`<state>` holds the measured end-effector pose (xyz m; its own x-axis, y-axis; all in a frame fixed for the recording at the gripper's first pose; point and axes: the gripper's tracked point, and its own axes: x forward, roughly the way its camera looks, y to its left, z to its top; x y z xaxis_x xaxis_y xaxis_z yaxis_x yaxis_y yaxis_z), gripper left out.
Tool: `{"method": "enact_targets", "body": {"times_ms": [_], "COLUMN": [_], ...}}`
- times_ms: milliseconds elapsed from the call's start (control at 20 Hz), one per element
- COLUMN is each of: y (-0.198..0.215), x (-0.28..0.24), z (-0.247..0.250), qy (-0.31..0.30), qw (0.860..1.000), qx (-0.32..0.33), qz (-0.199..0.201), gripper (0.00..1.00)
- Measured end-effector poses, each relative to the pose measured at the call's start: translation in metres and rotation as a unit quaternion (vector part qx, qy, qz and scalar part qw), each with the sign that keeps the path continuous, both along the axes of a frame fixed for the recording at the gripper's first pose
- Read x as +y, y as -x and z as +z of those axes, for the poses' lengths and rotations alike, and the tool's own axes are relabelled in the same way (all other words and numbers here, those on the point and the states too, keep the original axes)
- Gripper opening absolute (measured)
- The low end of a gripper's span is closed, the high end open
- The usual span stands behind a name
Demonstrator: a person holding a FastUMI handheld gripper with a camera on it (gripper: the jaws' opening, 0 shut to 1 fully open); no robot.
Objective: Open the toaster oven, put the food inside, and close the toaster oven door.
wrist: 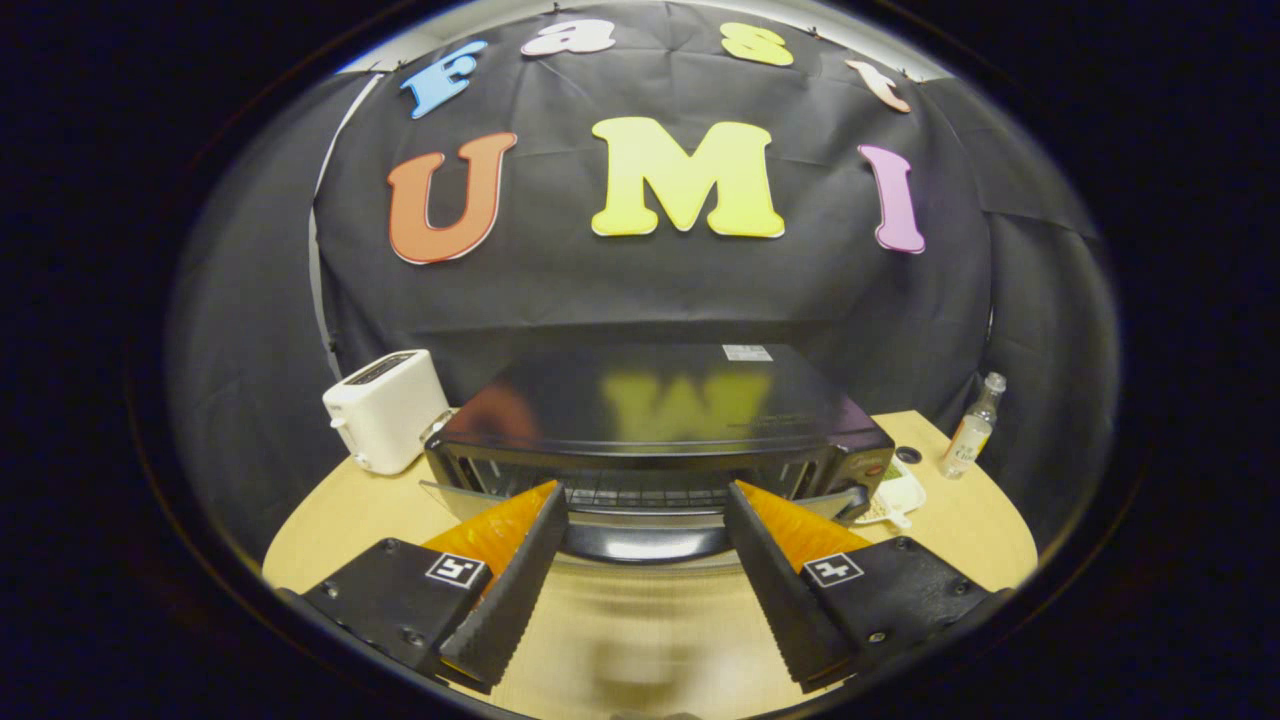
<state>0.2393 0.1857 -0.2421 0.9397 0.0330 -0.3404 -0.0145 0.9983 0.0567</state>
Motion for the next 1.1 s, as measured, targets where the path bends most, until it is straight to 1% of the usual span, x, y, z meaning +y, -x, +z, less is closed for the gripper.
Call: {"method": "enact_targets", "body": {"times_ms": [450, 800, 1100], "y": [0.062, 0.091, 0.113], "x": [0.000, -0.001, 0.002], "z": [-0.044, -0.086, -0.142], "qy": [0.015, 0.024, 0.011], "qw": [0.999, 0.998, 0.990], "qx": [0.029, 0.065, 0.141], "qz": [-0.005, -0.007, 0.004], "gripper": [1.00, 1.00, 1.00]}}
